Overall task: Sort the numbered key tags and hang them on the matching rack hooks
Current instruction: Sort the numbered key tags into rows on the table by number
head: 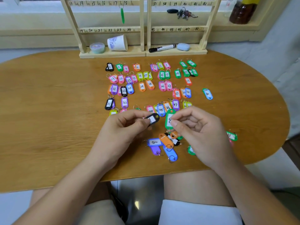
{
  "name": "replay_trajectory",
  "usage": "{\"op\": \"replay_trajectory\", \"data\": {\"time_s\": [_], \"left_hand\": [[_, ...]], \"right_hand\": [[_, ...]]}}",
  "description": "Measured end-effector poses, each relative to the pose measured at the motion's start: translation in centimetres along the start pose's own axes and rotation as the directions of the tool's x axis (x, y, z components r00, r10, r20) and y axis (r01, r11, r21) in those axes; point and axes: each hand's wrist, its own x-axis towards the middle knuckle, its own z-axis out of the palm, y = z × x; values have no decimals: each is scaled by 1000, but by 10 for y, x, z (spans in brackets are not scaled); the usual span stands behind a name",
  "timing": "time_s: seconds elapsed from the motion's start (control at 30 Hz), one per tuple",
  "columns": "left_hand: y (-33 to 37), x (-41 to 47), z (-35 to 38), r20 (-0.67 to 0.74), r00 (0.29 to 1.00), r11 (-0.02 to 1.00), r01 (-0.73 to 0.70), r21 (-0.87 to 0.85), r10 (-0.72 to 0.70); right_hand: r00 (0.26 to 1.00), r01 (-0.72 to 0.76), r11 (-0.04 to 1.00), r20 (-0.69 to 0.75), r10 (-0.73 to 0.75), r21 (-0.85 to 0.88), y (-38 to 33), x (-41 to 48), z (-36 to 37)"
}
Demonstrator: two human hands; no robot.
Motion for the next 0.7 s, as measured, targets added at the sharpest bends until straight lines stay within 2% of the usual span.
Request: {"op": "replay_trajectory", "data": {"time_s": [0.1,0.23,0.4,0.57,0.7], "left_hand": [[3,1,-4,27,999,996,-32,83,29],[8,2,-3,73,997,999,-32,-11,33],[10,4,-4,12,997,995,-80,-55,80],[11,6,-5,-10,994,990,-105,-91,104],[12,7,-4,-15,994,993,-106,-52,106]], "right_hand": [[1000,-20,1000,-13,20,6,-2,0,4],[999,-45,999,-11,45,19,-3,-1,7],[998,-36,999,-50,36,-19,-1,-1,7],[999,-7,992,30,11,-123,-2,3,2],[994,-81,996,79,79,29,-5,9,0]]}}
